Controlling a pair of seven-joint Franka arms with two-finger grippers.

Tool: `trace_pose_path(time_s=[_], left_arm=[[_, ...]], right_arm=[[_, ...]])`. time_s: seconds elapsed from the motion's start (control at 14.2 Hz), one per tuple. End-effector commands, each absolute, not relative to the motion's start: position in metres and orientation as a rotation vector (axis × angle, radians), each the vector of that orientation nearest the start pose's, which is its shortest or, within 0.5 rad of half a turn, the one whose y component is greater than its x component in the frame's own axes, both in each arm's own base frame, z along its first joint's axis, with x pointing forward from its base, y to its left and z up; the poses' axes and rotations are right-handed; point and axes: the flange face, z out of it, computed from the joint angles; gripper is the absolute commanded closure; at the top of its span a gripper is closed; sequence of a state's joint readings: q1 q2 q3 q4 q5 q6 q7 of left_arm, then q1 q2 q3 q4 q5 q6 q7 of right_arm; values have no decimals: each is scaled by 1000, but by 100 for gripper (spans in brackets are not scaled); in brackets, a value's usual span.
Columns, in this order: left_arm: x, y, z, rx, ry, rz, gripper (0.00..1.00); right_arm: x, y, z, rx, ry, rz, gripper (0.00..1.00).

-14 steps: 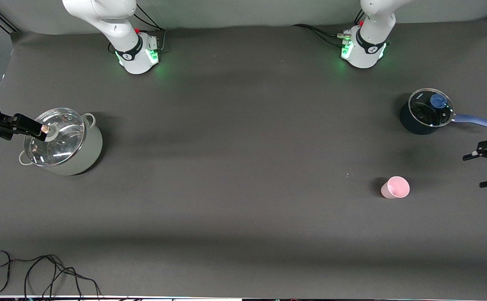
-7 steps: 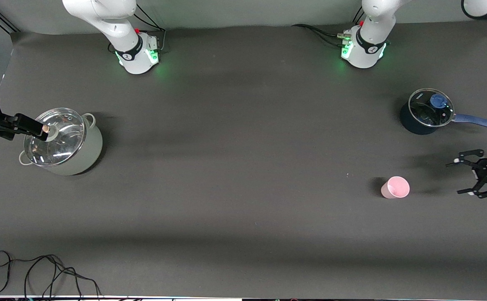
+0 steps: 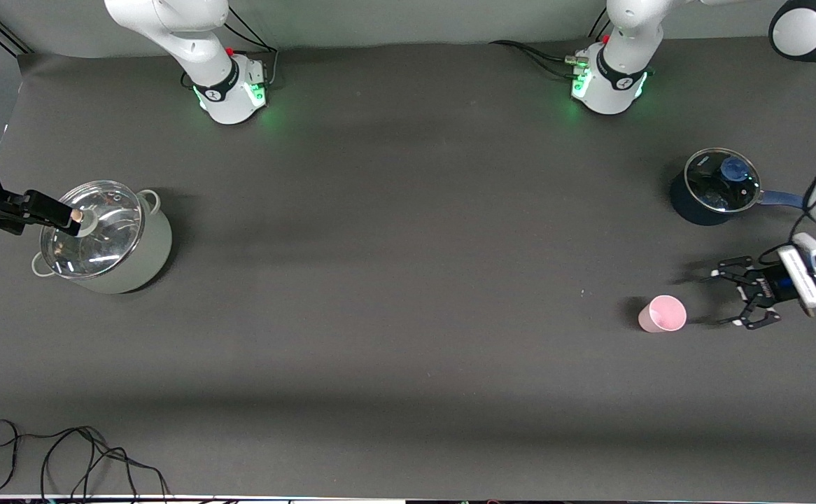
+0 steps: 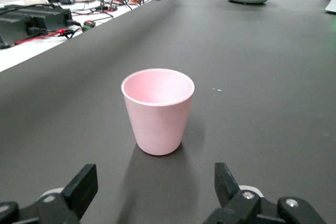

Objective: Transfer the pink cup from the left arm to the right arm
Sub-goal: 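Lower the left gripper around the pink cup and close it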

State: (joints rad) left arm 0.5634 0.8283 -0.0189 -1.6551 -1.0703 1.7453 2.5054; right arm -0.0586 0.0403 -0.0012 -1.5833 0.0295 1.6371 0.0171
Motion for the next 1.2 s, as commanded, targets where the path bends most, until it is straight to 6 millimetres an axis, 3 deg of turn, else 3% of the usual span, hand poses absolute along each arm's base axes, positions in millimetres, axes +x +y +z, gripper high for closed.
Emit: trace_pose_path(time_s=[0.0,0.64,1.13], left_arm=[[563,241,102,1711,-1360,1213,1],[574,187,73,1714,-1303,1234,0],[581,166,67,1729,-1271,1246,0]], right_arm=[[570,-30,604,-3093,141,-20,0],[571,-29,603,-3093,137,-18,0],[571,-29,602,-3093,137,-15,0]])
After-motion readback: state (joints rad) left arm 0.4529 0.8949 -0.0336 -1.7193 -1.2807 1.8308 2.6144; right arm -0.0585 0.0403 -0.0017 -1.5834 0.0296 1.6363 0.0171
